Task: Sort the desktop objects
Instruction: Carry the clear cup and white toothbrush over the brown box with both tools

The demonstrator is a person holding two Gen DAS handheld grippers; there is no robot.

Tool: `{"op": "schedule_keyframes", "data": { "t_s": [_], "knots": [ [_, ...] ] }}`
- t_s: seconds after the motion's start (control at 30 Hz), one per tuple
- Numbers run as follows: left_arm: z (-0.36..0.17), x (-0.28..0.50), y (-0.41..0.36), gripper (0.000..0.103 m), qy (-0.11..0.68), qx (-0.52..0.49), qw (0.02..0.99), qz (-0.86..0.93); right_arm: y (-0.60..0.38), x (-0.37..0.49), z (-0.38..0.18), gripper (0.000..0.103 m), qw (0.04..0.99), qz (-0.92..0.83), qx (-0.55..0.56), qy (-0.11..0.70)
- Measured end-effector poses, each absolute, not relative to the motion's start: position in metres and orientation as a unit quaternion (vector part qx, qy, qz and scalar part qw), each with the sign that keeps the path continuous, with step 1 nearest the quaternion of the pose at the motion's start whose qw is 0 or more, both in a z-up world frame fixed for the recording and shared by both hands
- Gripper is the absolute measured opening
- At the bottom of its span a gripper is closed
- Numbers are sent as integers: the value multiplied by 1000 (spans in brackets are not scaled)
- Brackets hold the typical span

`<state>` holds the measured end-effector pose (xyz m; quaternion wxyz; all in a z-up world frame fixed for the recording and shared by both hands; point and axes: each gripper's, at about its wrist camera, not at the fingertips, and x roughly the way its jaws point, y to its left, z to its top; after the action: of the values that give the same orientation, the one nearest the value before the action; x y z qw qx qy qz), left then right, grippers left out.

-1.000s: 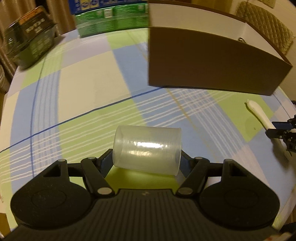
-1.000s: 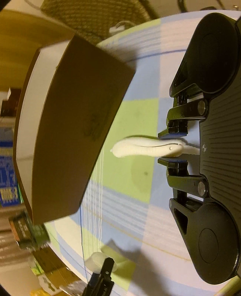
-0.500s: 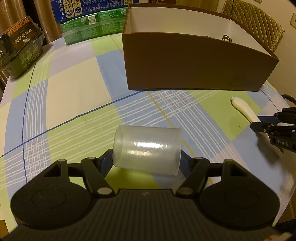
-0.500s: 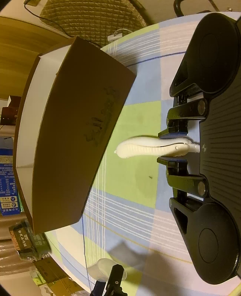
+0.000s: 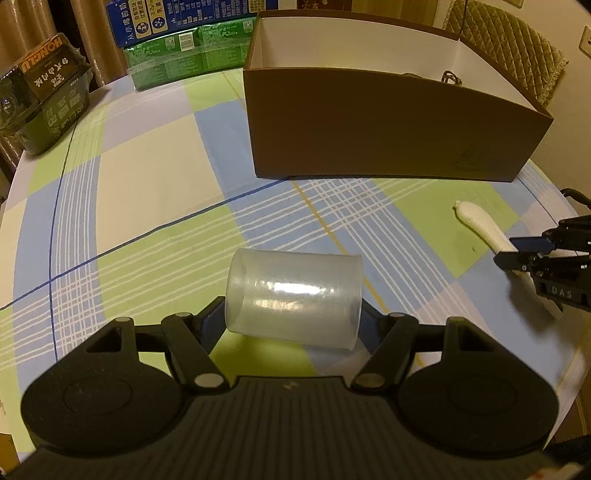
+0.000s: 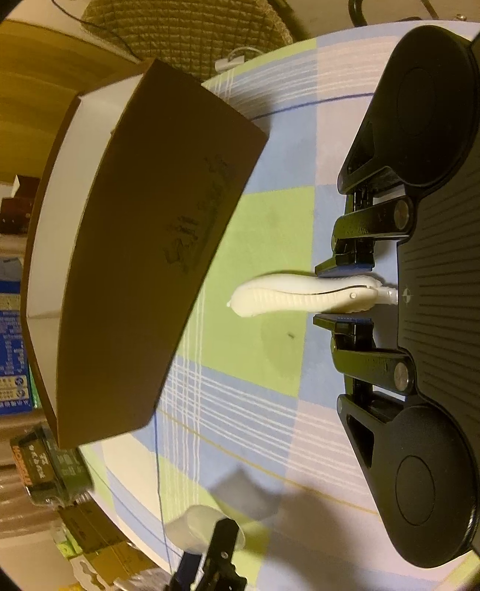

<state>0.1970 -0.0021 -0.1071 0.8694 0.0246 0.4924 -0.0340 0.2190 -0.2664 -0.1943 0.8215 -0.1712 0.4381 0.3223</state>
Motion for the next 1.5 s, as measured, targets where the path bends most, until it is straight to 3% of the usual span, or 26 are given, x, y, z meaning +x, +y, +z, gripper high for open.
{"op": "schedule_keyframes", "data": {
  "t_s": [0.33,0.93,1.5],
  "knots": [
    [-91,198,-8,68,474,27,879,-39,-262,212,-170,17,799,365,-117,464],
    [-21,256,-35,69,389,60,916,-72,-244,248,-59,17,836,394,-80,375],
    [6,313,-59,69,349,85,928,-97,-243,302,-34,17,853,386,-76,343]
  ]
}}
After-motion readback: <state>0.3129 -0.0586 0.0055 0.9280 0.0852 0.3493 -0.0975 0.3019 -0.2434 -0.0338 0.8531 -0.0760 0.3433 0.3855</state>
